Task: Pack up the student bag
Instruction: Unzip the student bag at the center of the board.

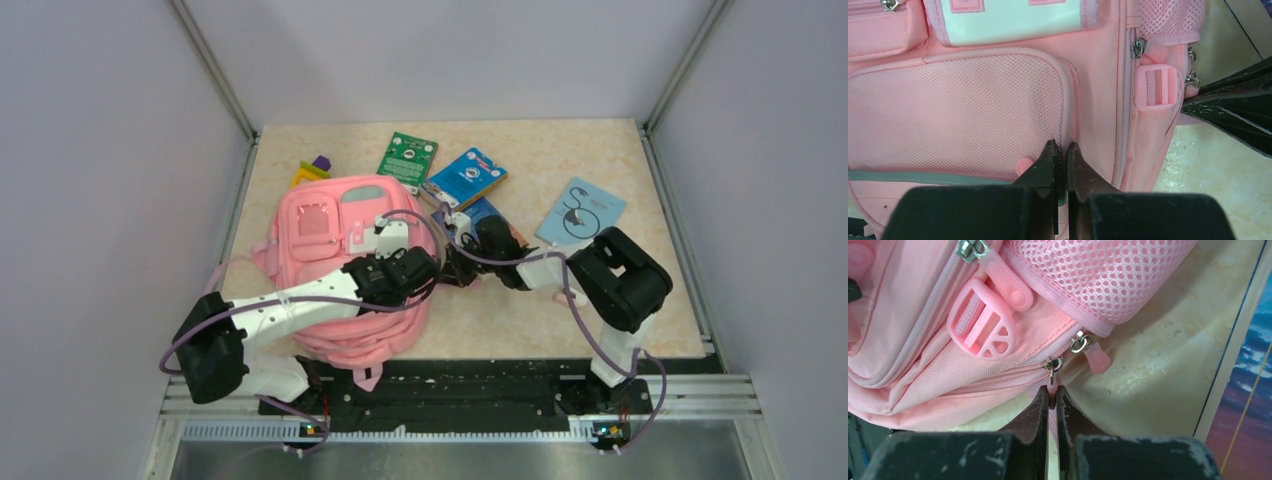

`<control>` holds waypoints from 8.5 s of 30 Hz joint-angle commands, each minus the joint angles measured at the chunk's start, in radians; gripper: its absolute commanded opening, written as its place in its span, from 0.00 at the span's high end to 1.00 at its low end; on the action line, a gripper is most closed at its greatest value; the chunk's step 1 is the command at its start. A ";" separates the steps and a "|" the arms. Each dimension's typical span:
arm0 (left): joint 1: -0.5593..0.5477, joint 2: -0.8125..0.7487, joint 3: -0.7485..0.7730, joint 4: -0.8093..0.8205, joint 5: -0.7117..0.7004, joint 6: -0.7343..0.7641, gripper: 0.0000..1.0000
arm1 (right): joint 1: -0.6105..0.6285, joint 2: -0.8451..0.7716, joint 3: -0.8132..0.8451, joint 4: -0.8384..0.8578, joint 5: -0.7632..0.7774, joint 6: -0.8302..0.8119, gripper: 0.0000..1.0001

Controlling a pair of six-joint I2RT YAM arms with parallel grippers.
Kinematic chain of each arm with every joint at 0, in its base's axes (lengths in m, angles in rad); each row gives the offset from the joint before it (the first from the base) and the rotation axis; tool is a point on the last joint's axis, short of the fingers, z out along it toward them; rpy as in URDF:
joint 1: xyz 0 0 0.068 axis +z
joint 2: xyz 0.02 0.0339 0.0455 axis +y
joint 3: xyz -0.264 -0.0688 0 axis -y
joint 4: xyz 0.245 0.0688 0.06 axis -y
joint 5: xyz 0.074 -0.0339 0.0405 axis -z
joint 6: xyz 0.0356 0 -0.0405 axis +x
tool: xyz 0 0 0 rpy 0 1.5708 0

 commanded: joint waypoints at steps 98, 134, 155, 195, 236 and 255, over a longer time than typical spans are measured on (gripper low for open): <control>0.133 -0.188 -0.182 0.280 0.245 0.501 0.45 | 0.207 -0.462 -0.156 -0.298 0.263 0.329 1.00; 0.142 0.058 0.065 0.571 0.554 0.434 1.00 | 0.276 -0.512 -0.039 -0.500 0.299 0.232 1.00; 0.242 0.119 0.126 0.757 0.587 0.269 1.00 | 0.301 -0.603 -0.090 -0.487 0.334 0.285 1.00; 0.141 -0.196 -0.227 0.567 0.513 0.688 0.12 | 0.280 -0.714 -0.155 -0.488 0.601 0.372 1.00; 0.057 -0.112 -0.095 0.672 0.446 0.544 1.00 | 0.423 -0.684 -0.146 -0.544 0.677 0.547 1.00; 0.148 -0.102 -0.083 0.714 0.539 0.488 1.00 | 0.713 -0.362 0.091 -0.460 0.870 0.626 1.00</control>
